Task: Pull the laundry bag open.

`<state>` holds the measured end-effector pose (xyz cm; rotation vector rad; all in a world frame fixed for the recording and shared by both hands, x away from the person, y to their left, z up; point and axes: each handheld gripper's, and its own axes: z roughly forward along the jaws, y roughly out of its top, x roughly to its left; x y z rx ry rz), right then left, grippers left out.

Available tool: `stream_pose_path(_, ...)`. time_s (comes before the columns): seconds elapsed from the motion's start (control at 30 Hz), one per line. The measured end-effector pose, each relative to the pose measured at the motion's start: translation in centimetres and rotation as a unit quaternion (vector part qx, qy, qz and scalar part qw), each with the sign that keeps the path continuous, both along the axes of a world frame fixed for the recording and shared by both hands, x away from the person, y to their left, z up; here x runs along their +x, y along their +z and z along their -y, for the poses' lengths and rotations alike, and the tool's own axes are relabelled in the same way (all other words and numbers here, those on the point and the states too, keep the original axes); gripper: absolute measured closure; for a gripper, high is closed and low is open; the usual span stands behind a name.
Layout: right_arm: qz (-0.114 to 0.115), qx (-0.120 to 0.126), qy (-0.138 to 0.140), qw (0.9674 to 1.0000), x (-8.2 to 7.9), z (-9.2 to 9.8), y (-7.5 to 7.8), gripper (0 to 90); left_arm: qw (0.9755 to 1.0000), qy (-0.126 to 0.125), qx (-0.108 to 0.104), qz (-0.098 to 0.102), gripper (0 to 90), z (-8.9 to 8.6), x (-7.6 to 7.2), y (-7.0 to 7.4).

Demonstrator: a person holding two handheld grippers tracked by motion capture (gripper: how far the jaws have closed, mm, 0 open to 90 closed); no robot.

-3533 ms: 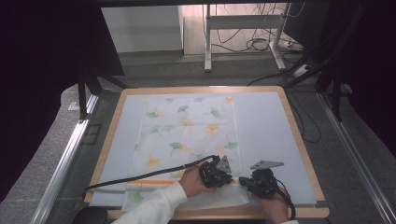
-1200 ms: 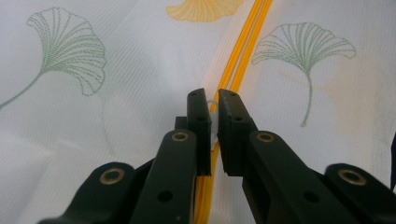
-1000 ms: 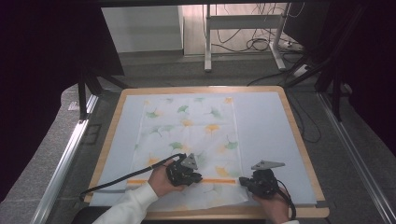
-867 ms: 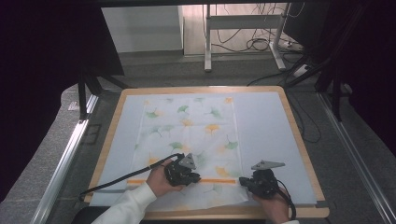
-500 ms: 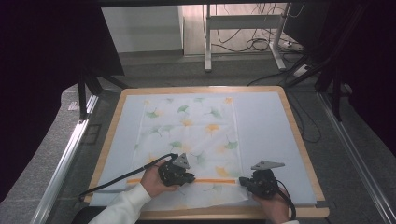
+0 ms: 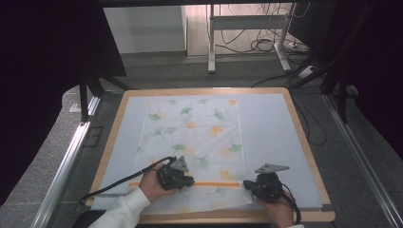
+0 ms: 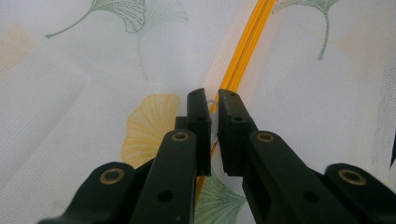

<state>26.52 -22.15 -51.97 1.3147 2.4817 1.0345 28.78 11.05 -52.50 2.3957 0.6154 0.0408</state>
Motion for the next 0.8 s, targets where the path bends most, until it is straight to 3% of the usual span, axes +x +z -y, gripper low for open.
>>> stream_pose_path(0.5,0.001,0.003,-0.001,1.0000,0.0,0.0,0.0,89.3,1.0000,0.003,0.004,-0.001,85.0,-1.0,-0.2,0.0)
stream_pose_path(0.8,0.001,0.002,0.000,1.0000,0.0,0.0,0.0,89.3,0.9998,0.016,0.000,-0.007,85.0,-2.5,-0.3,-0.1)
